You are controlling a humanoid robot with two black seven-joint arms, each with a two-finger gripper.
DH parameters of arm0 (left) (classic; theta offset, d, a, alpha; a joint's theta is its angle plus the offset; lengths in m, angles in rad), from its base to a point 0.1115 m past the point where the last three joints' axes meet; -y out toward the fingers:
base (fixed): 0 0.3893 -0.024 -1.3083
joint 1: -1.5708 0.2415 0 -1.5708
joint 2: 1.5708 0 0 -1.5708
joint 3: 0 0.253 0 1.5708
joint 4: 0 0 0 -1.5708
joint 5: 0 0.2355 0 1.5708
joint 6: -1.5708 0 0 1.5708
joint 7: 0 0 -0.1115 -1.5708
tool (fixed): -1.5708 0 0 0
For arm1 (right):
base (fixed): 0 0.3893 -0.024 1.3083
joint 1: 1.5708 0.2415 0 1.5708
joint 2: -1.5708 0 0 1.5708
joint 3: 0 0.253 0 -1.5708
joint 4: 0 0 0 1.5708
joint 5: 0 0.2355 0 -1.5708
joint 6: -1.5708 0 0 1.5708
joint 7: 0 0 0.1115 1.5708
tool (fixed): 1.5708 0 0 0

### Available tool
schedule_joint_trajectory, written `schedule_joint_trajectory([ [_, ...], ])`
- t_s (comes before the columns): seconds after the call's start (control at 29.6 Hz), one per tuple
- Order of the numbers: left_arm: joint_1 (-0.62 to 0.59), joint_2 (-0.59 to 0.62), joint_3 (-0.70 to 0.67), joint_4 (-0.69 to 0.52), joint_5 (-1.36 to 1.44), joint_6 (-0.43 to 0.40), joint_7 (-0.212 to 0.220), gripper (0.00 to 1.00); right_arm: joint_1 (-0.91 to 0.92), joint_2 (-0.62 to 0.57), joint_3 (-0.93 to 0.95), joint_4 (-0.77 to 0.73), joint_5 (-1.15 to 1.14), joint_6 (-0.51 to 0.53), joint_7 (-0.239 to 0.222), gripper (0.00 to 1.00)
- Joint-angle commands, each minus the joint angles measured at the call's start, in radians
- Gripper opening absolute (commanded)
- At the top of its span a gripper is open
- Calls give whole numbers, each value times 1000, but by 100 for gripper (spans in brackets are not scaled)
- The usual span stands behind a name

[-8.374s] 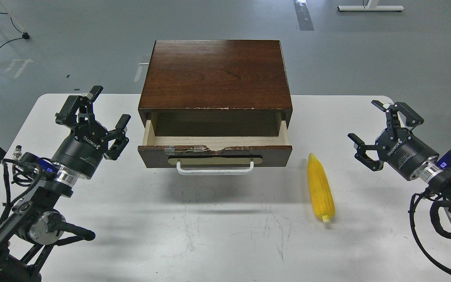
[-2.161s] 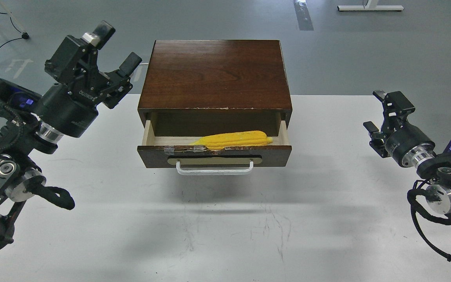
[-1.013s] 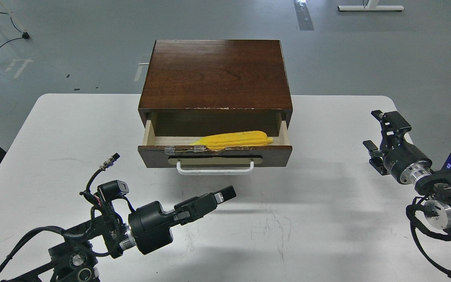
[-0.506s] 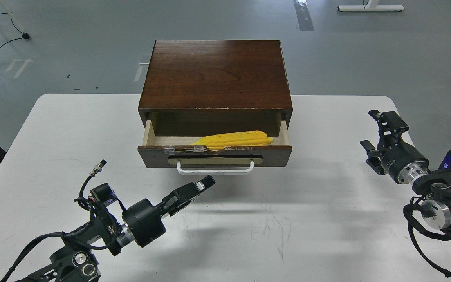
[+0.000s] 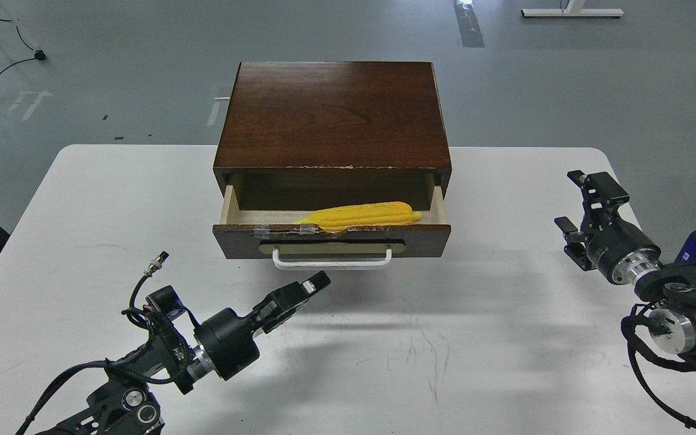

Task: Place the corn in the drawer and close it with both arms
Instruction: 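Bring the left gripper down in front of the drawer handle, then push the drawer front toward the chest with the left gripper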

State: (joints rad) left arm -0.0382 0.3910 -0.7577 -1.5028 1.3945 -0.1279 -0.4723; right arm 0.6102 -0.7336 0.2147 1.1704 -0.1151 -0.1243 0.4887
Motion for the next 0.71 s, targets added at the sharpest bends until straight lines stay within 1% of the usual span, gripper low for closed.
schedule_joint_trajectory([
  [0.0, 0, -3, -2, 16, 1, 7, 0, 0, -3, 0, 0, 0, 0, 0, 0, 100],
  [0.14, 1, -12, -11, 30, 0, 17, 0, 0, -4, 2, 0, 0, 0, 0, 0, 100],
  [0.68, 0, -26, -29, 38, 0, 17, 0, 0, -9, 7, 2, 0, 0, -2, 0, 100],
])
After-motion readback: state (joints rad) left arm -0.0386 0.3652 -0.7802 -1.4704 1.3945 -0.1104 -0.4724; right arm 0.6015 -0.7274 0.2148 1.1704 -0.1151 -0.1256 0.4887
